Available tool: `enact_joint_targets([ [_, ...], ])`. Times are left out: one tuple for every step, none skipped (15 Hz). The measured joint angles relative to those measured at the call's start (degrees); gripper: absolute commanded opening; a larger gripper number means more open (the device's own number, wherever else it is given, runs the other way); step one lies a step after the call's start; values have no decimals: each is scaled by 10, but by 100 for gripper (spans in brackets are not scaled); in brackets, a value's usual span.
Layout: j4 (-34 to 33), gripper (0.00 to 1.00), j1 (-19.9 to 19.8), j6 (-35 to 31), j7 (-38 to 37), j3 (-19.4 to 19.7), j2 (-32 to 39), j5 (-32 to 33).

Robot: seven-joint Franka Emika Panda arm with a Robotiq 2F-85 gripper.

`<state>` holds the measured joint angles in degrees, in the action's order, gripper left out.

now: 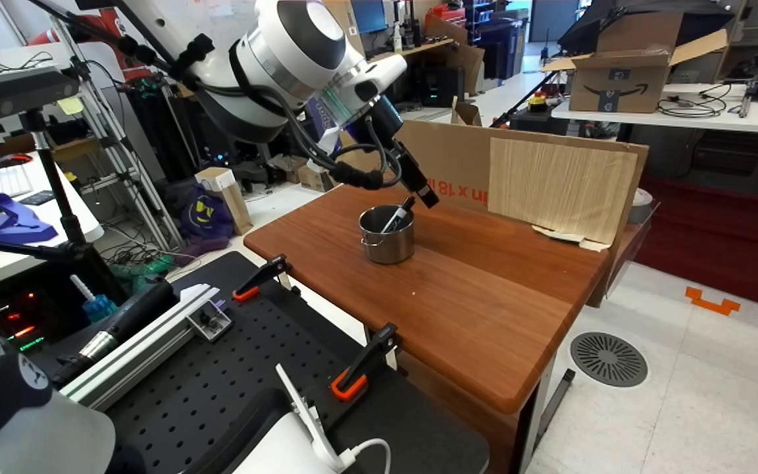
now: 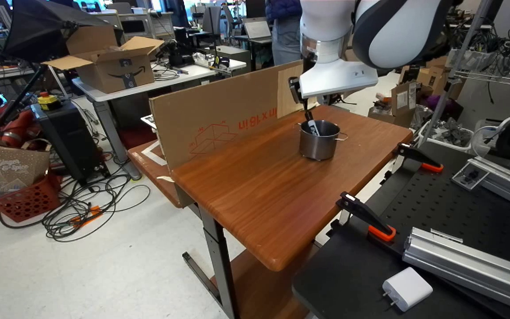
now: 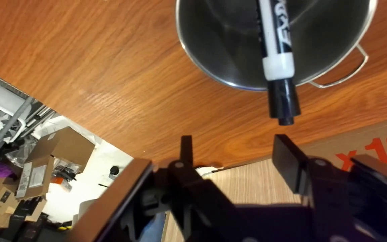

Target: Put the marker inside the cup

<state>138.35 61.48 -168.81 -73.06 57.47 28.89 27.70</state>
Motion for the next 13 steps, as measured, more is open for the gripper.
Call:
enact_joint_targets([
  [0,99,0,0,3,0,0,-5],
  [0,100,0,0,7,0,0,-10],
  [0,100,0,0,12,0,0,-16],
  [0,100,0,0,18,0,0,-22],
  [0,100,0,0,24,2,0,-26],
  [0,100,2,-1,29,6,-2,-28],
  [1,100,7,-3,35,15,-5,-28],
  [3,100,18,-9,44,30,-11,-28],
  [9,100,32,-12,58,47,-20,-28],
  [16,100,44,-12,69,61,-30,-28],
  [22,100,51,-12,75,68,-37,-28],
  [26,100,54,-12,77,70,-41,-28],
  [28,100,55,-13,78,70,-42,-28],
])
